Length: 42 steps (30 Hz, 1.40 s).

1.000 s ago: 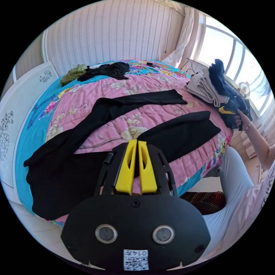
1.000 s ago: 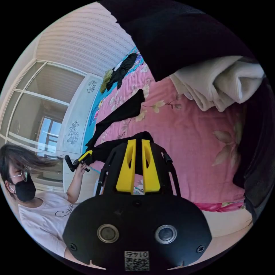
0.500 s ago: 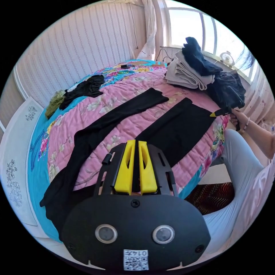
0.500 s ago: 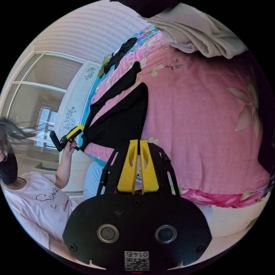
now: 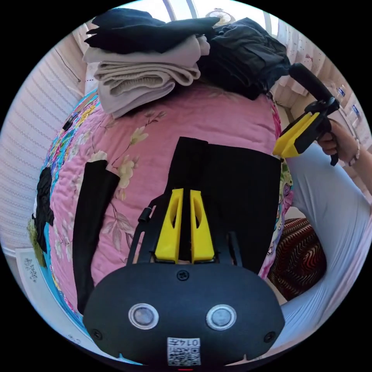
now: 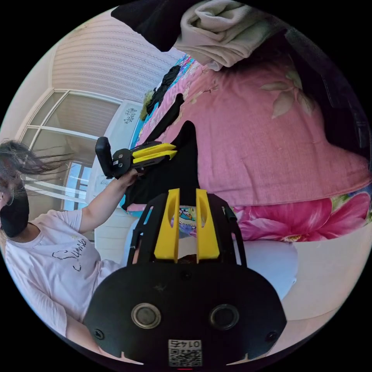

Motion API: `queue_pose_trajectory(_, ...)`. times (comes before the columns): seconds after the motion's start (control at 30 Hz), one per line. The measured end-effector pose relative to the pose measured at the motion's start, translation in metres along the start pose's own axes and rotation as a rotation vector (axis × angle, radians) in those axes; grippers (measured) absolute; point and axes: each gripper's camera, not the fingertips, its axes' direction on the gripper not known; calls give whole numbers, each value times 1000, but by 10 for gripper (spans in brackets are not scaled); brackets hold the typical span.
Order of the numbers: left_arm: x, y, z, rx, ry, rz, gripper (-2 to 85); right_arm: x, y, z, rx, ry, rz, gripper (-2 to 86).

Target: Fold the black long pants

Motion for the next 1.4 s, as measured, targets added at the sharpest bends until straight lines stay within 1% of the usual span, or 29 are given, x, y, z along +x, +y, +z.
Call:
queue_pose_trajectory(0.07,-7,-2,0,11,20,-24,2,3,5,3,-4,20,-3,83)
queue_pose_trajectory(0.23,-58,4,-9,103,143,-221,-9,8,17,11,29,17,-44,86)
queue_pose_trajectory(0.37,-83,0,17,35,105,-298,-9,24,23,14,84,-81,-21,86)
queue_pose_trajectory(0.47,-92,-7,34,-17,152,-348,-7,29,29,13,118,-97,-14,84)
queue_pose_trajectory(0.6,-81,-19,22,35,100,-296,2,31,31,14,137,-94,-15,84)
queue_pose_trajectory(0.7,-73,-30,22,61,67,-237,27,27,28,18,136,-81,-34,83)
queue_pose_trajectory(0.77,-72,-39,36,23,26,-217,47,26,23,23,131,-84,-38,77)
queue_pose_trajectory(0.83,-73,-48,68,-91,-33,-195,45,27,19,29,134,-104,-29,52)
queue_pose_trajectory(0.87,-73,-49,76,-120,-34,-192,42,29,16,34,126,-108,-10,36)
queue_pose_trajectory(0.97,-77,-55,82,-118,26,-165,10,30,14,32,124,-160,-5,17)
queue_pose_trajectory(1.0,-77,-61,75,-83,51,-145,4,26,17,25,129,-161,-10,13)
queue_pose_trajectory(1.07,-70,-72,63,-28,81,-71,-1,18,22,7,143,-156,-24,10)
queue_pose_trajectory(1.13,-56,-90,62,-20,93,38,-3,15,29,-9,139,-155,-24,9)
queue_pose_trajectory(1.2,-48,-100,72,-29,91,82,-3,16,34,-19,106,-112,1,8)
queue_pose_trajectory(1.27,-46,-104,92,-61,125,73,-2,21,34,-19,81,-56,36,7)
queue_pose_trajectory(1.3,-52,-102,99,-61,152,32,-1,25,32,-16,63,-46,56,7)
queue_pose_trajectory(1.37,-67,-94,90,-19,208,-57,1,27,28,-11,55,-53,85,7)
queue_pose_trajectory(1.4,-76,-84,75,29,227,-110,1,27,24,-6,42,-44,100,8)
